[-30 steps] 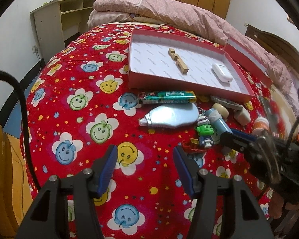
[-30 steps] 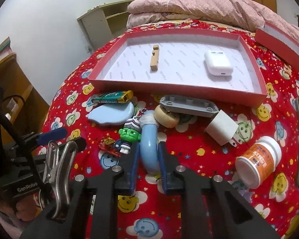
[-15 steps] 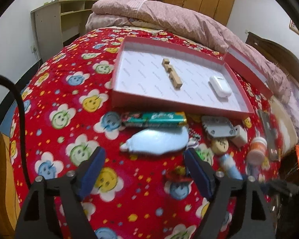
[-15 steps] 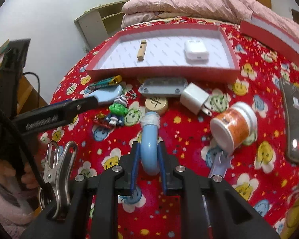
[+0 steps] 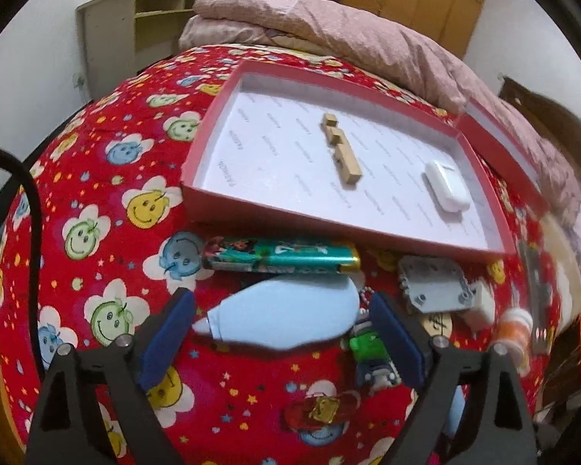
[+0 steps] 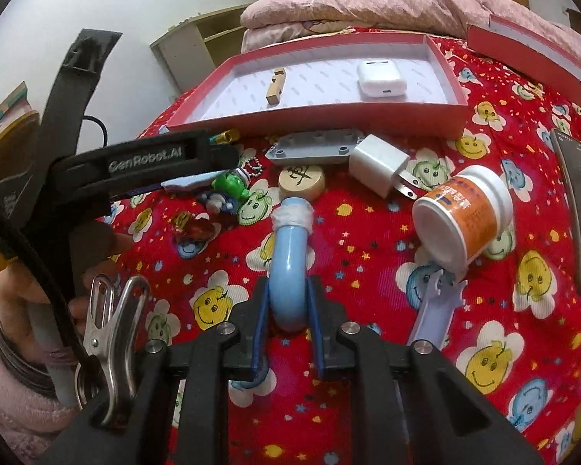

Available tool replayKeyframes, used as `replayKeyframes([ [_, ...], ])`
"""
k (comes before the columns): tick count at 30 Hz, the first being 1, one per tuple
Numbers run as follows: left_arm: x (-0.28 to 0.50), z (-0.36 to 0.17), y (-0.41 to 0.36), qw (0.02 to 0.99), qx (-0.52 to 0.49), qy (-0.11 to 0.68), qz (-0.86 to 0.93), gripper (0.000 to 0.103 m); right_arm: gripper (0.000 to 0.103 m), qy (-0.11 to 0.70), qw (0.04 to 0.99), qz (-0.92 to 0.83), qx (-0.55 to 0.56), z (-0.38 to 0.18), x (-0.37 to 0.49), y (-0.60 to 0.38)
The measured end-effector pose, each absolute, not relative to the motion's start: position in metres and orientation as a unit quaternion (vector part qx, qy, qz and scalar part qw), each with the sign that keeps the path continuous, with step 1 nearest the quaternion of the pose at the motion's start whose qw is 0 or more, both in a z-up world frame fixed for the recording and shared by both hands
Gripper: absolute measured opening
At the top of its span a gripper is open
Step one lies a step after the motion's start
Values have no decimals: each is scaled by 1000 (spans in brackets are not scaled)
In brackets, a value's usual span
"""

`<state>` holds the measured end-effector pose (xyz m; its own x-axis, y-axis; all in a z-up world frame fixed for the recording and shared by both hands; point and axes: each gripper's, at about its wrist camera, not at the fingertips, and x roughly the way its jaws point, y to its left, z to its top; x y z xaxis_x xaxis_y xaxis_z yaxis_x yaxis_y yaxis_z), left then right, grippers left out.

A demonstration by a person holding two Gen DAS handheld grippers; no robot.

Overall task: Organize rigid objects
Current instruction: 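Grasp the blue bent tube with the right gripper while the left grasps the blue tape dispenser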

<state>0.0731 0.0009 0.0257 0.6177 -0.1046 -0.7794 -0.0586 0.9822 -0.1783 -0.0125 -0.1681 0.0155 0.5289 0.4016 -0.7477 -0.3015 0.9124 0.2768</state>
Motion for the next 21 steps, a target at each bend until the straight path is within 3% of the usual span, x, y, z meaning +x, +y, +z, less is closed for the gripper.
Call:
replayKeyframes([
  [16, 77, 19, -18, 897, -50, 437, 30, 96, 21, 432, 877, 202, 58, 15, -20, -168],
  [21, 74, 21, -13, 897, -54, 437, 28, 89, 21, 432, 877, 202, 60, 15, -20, -169],
])
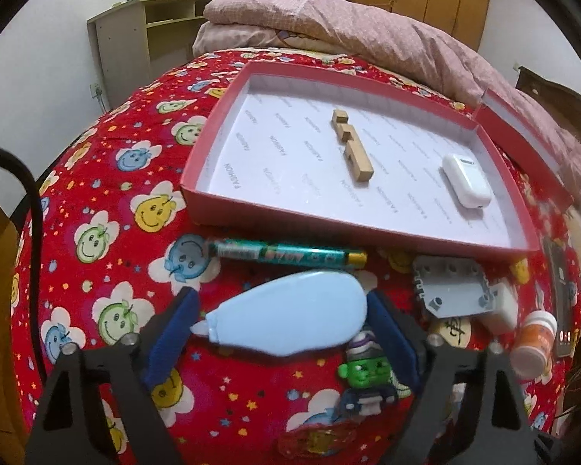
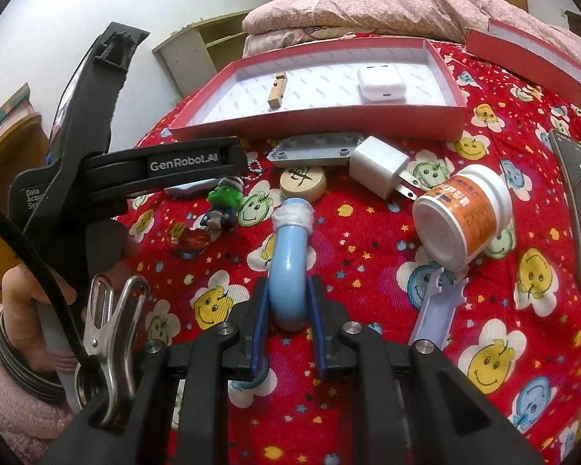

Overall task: Organize rigid objects
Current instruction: 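Grasp the blue bent tube with the right gripper while the left grasps the blue tape dispenser, then lift both held items and carry them over the white box tray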

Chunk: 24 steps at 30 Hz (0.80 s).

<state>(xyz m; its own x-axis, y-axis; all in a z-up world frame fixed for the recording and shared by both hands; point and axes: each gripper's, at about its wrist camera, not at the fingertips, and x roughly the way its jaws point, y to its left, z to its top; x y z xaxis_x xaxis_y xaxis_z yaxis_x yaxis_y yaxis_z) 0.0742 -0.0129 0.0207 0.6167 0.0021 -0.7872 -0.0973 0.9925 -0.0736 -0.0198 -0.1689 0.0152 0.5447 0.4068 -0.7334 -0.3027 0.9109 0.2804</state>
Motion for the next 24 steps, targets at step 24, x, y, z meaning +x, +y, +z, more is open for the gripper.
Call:
replayKeyframes([
  [24, 24, 41, 13, 906, -13, 423, 13, 89, 29, 425, 887, 179, 28, 17, -22, -155],
])
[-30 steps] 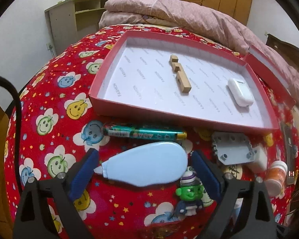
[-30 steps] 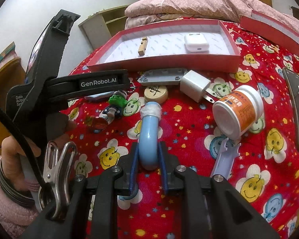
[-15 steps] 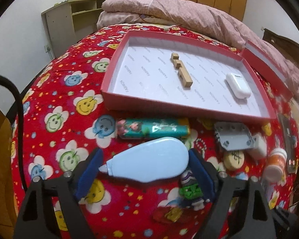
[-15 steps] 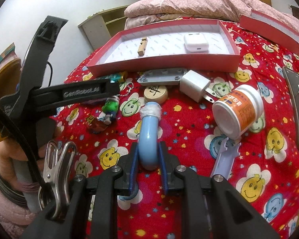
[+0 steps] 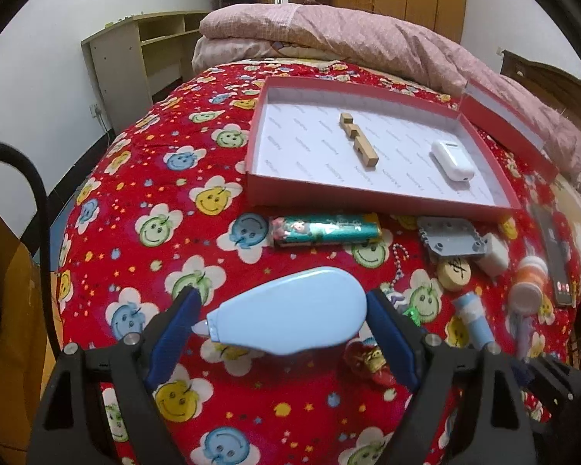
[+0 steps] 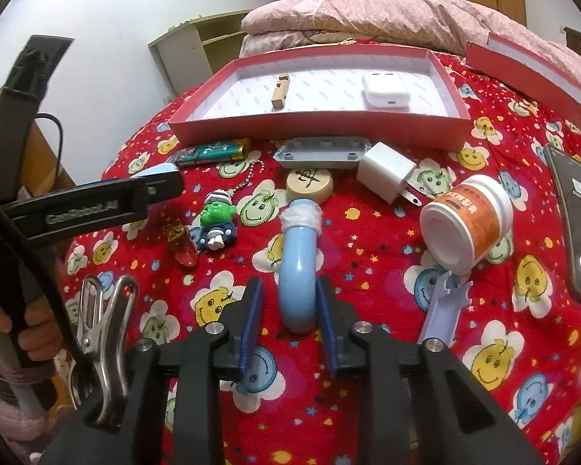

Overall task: Organize rigid objects
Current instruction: 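Lift both held items and carry them over the white box tray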

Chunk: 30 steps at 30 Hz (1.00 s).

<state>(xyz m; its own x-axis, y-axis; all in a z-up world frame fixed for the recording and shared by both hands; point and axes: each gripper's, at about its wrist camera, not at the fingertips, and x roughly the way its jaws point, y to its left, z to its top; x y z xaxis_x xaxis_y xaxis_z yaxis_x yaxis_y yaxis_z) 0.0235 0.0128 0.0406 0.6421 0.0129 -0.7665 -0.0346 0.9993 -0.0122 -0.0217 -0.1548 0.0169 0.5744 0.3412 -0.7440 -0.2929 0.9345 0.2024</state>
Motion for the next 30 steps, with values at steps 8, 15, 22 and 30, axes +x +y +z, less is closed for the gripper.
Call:
replayKeyframes([
  [8, 14, 51, 19, 912, -17, 411, 1, 89, 19, 418, 895, 156, 3, 17, -24, -151],
  [15, 13, 55, 19, 912, -20, 409, -7, 89, 19, 407, 898, 165, 17, 31, -26, -157],
  [22, 15, 63, 14, 914, -19, 405, -19, 89, 19, 403, 897, 177, 39, 43, -25, -162],
  [30, 15, 66, 7, 915, -12, 402, -29, 89, 19, 402, 896, 181, 54, 49, -25, -166],
])
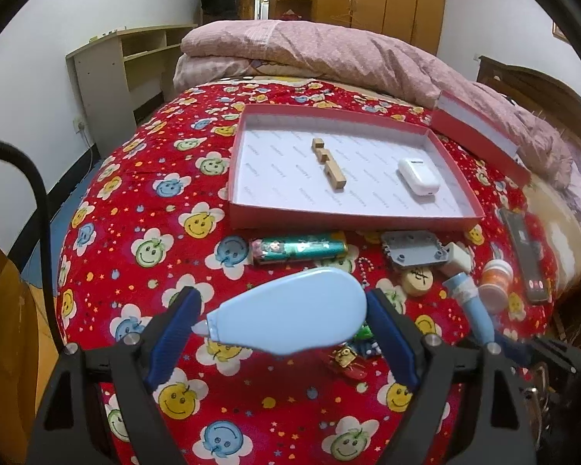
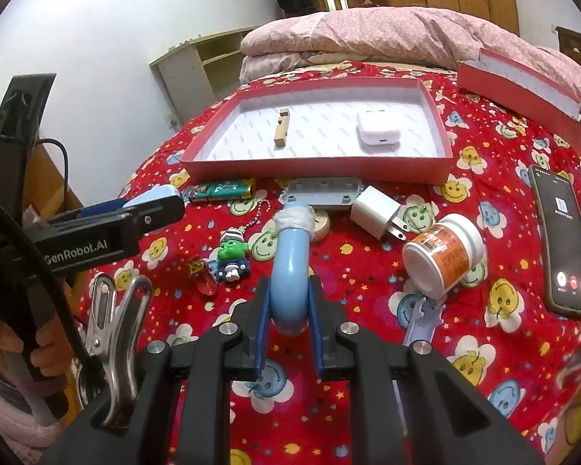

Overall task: Organize rigid objects
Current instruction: 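Lift both held items and carry them over the white box tray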

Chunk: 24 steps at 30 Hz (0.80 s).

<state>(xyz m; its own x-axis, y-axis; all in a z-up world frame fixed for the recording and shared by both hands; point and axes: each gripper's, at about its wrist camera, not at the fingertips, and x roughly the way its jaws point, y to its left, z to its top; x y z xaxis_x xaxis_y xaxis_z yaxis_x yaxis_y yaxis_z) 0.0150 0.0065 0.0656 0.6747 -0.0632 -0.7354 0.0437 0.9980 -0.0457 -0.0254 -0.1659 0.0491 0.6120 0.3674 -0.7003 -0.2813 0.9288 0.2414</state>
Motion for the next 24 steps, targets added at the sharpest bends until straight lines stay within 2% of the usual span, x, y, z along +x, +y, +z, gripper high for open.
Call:
replayKeyframes([
  [24, 73, 92, -10, 918, 5, 393, -45, 89, 19, 391, 898, 184, 76, 71, 7, -188],
])
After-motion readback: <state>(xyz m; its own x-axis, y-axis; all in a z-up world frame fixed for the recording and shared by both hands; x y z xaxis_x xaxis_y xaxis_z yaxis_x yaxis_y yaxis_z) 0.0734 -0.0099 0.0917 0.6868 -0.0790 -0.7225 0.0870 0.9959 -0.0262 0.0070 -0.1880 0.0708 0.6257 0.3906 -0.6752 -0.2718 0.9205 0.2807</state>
